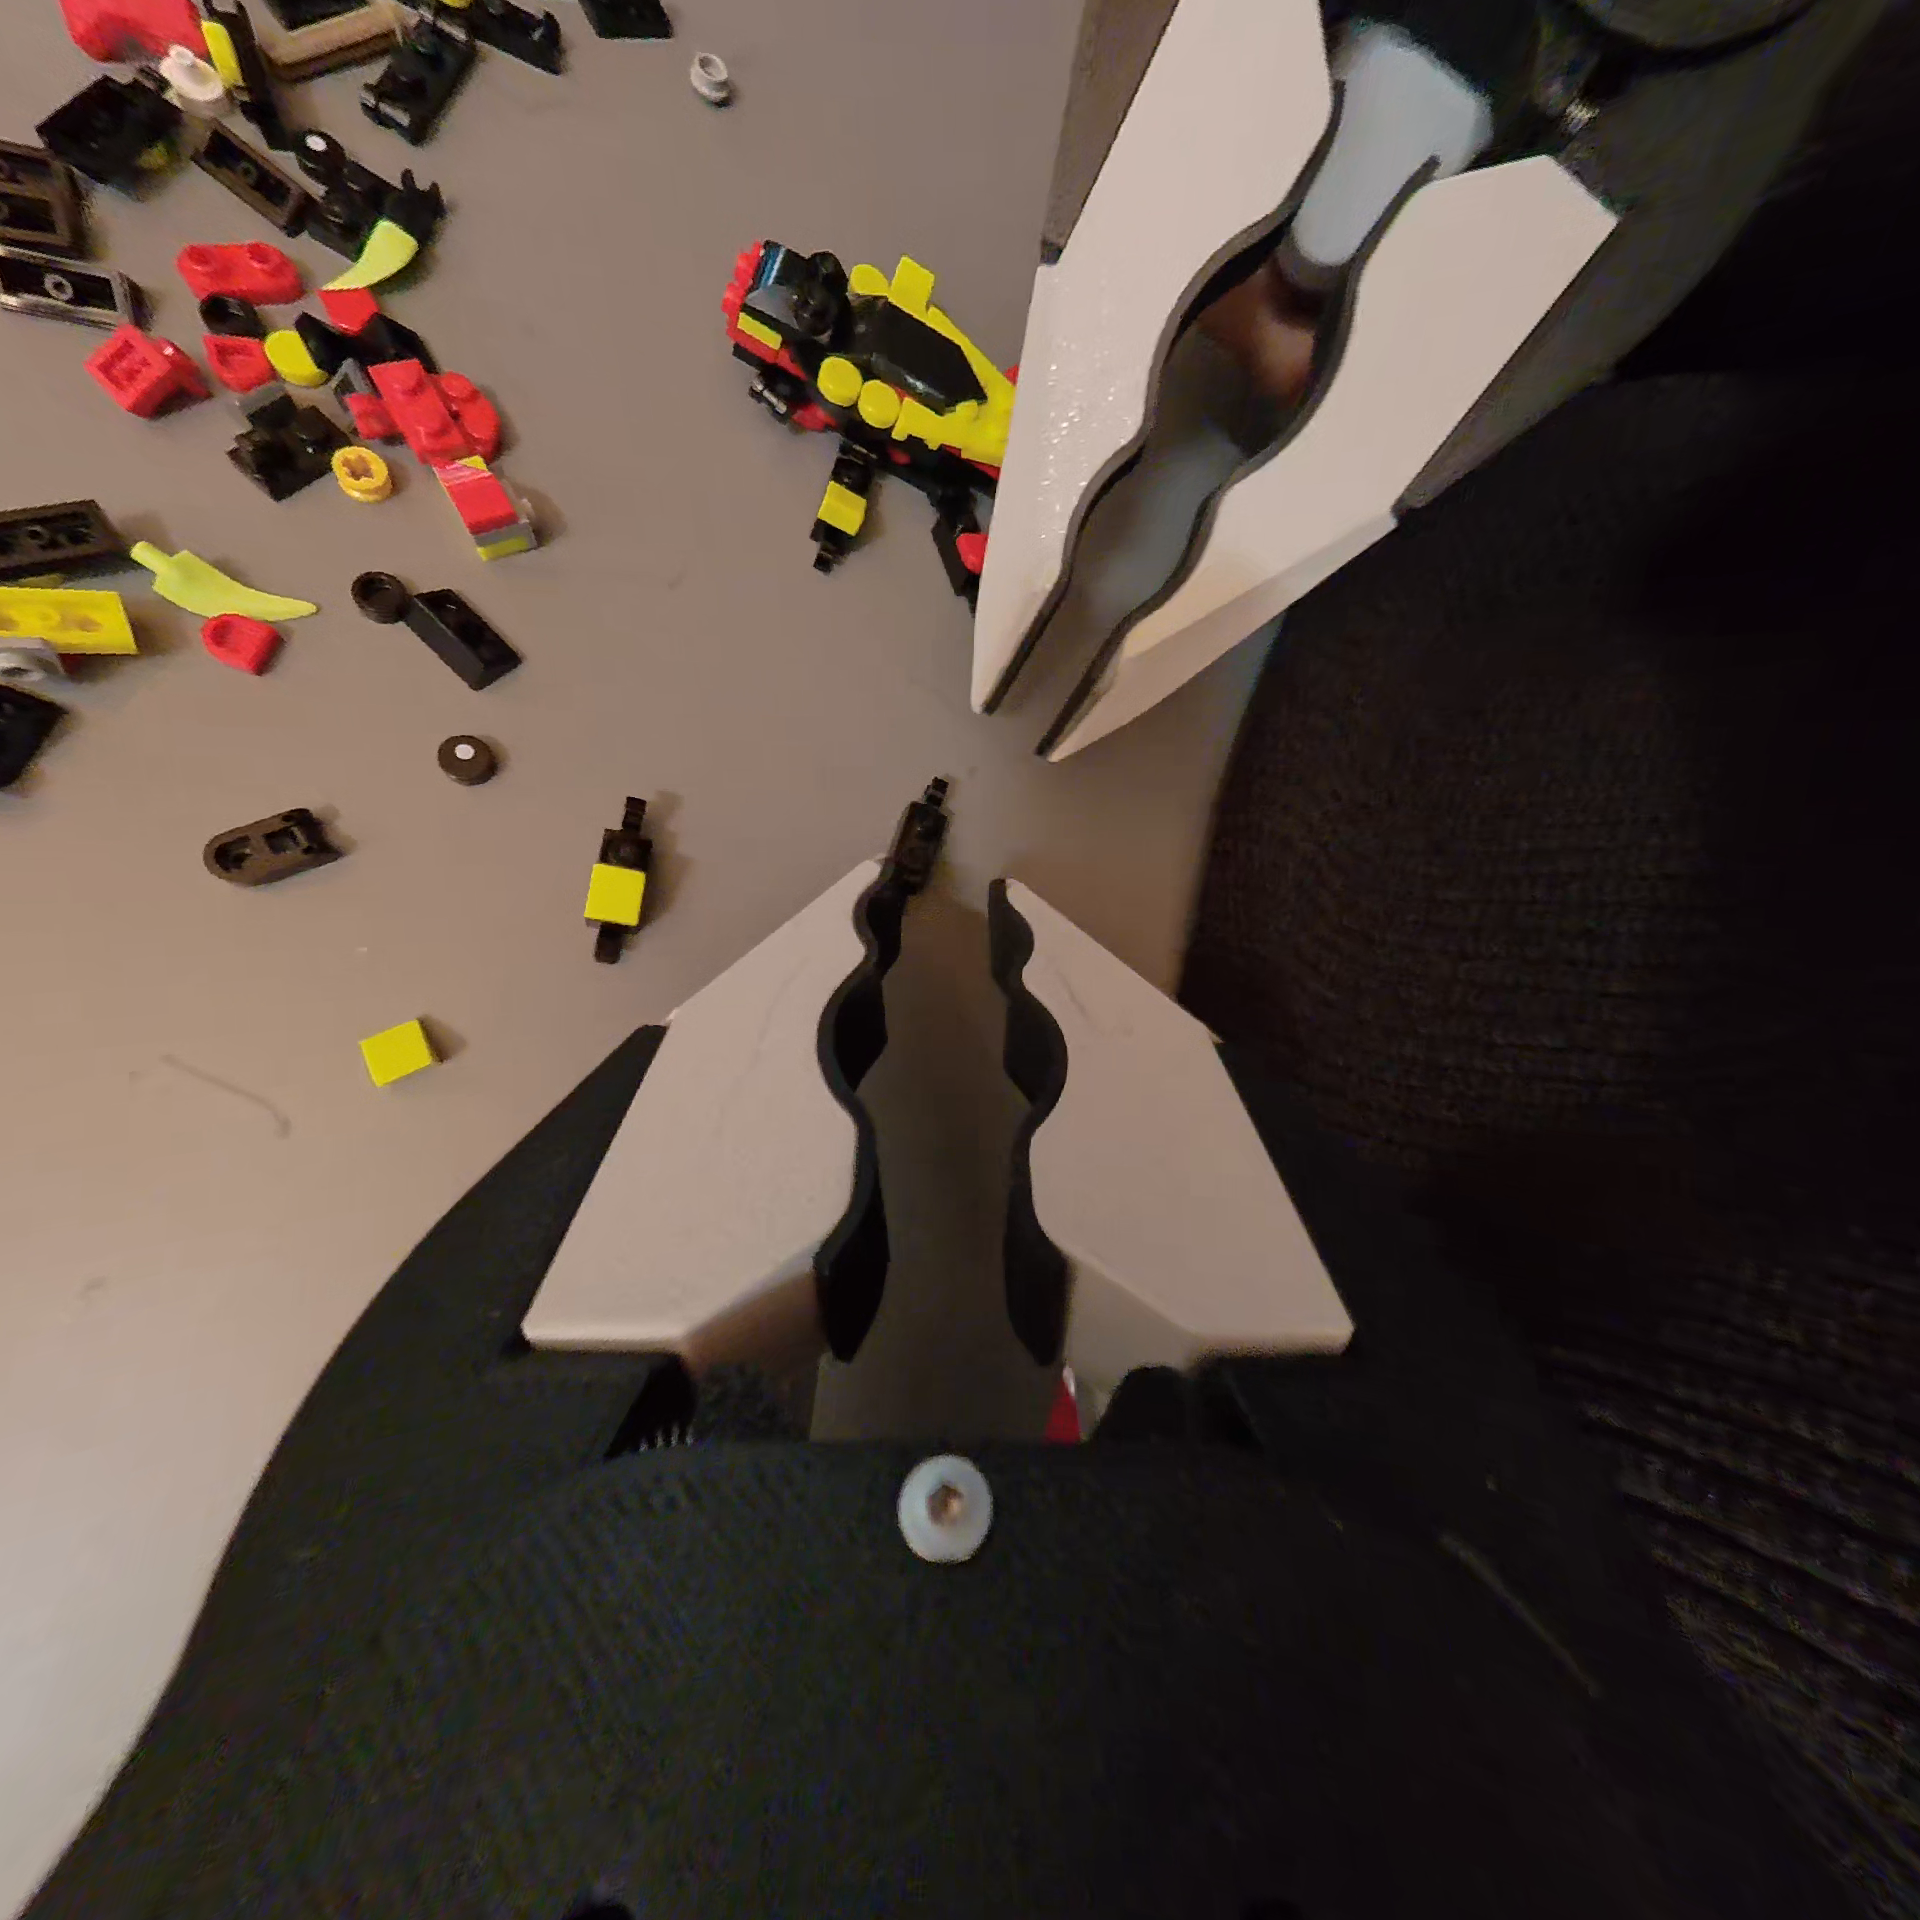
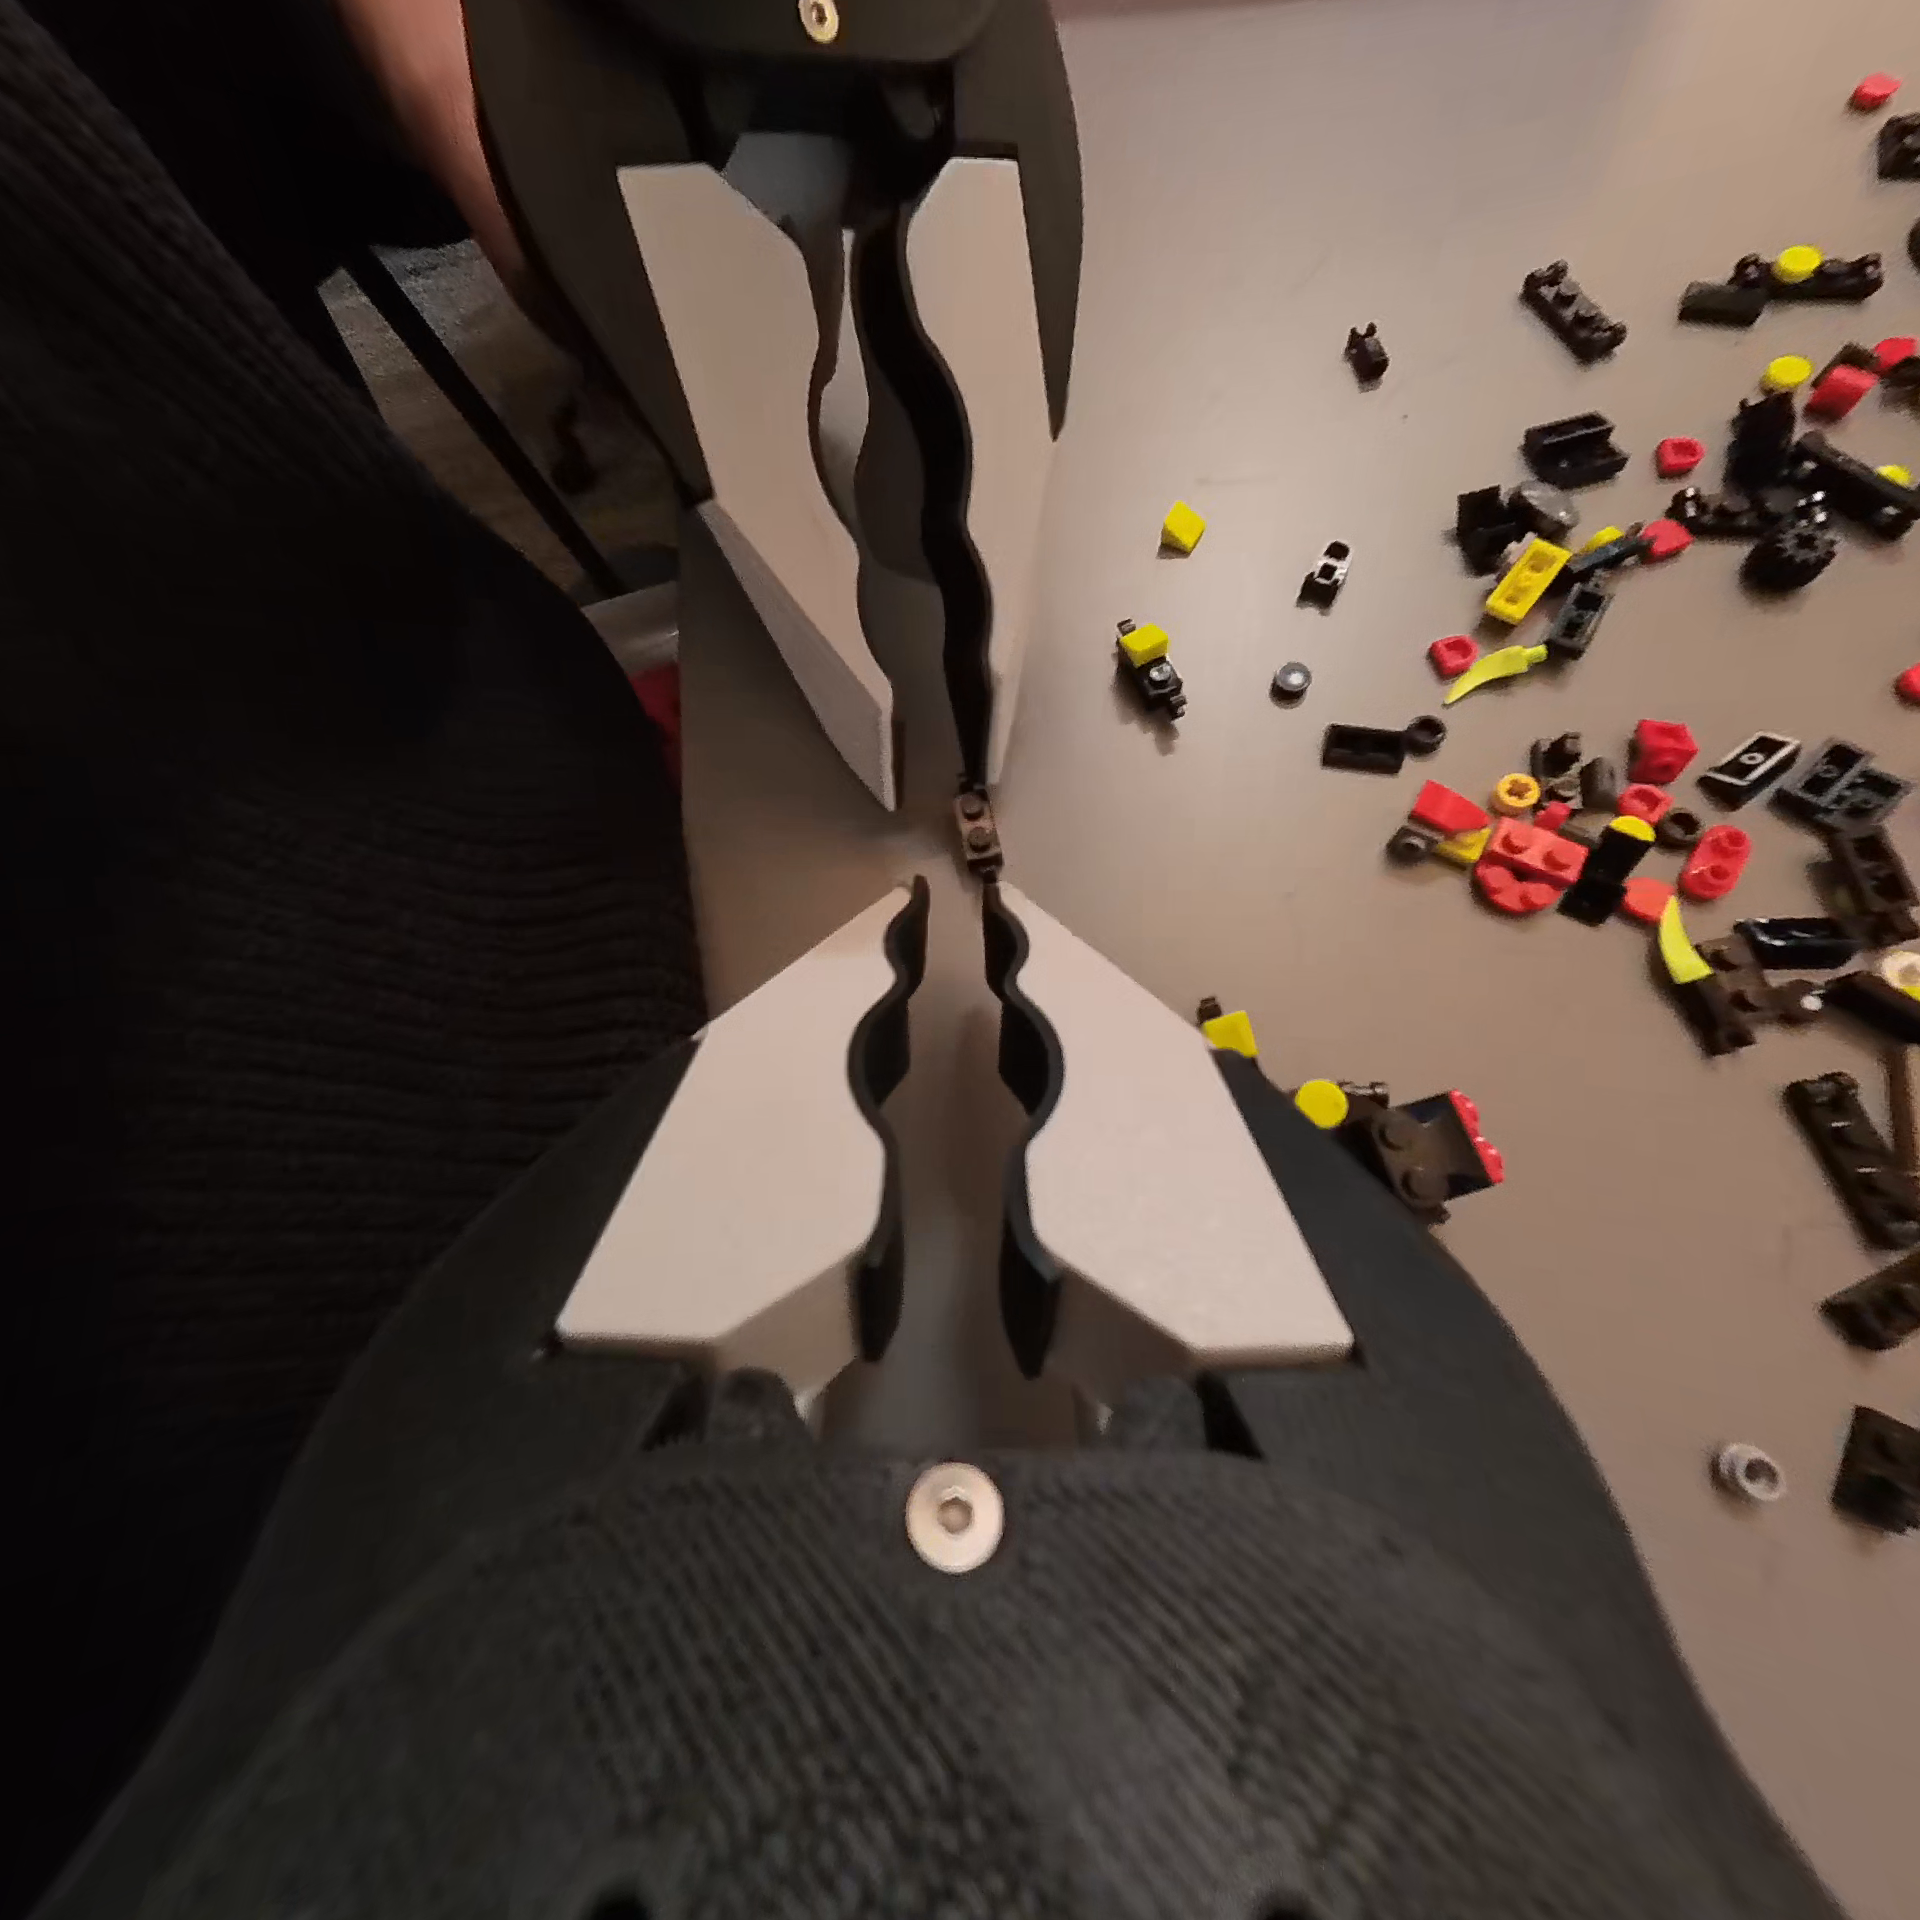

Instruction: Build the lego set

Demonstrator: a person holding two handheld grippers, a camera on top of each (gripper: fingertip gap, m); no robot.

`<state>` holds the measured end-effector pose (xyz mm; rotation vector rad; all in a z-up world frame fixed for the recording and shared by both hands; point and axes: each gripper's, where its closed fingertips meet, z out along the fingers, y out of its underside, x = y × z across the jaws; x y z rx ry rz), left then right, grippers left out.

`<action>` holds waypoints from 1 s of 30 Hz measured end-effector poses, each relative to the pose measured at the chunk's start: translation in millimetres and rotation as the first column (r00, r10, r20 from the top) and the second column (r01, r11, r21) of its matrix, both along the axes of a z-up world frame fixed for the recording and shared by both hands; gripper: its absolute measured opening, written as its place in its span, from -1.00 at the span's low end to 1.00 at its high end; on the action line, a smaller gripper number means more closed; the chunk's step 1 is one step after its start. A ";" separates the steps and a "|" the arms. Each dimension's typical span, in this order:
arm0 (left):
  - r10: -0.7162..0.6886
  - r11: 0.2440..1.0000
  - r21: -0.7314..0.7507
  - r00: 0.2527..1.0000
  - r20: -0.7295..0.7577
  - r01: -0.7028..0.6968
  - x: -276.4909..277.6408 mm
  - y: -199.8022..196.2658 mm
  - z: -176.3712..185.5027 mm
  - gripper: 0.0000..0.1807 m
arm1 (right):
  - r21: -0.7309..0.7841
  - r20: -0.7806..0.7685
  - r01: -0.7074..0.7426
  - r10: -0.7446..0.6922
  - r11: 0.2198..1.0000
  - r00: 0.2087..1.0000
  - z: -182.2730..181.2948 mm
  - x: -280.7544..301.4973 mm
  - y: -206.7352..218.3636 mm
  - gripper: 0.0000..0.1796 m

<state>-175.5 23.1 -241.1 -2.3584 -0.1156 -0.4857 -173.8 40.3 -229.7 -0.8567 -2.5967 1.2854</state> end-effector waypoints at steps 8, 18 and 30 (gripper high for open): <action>0.264 0.963 0.071 0.963 -0.051 -0.260 -54.6 -11.6 13.7 -0.84 | -0.086 -0.028 0.028 -0.031 0.996 0.999 17.2 -12.4 3.7 -0.90; 0.452 0.886 -0.032 0.875 -0.171 -0.463 -87.4 -28.9 -5.6 -0.84 | -0.165 0.015 0.070 -0.069 0.984 0.998 25.0 -19.7 9.7 -0.90; 0.423 0.898 -0.027 0.877 -0.227 -0.439 -88.5 -28.2 -5.8 -0.93 | -0.146 0.016 0.072 -0.070 0.987 0.997 22.5 -18.3 9.3 -0.90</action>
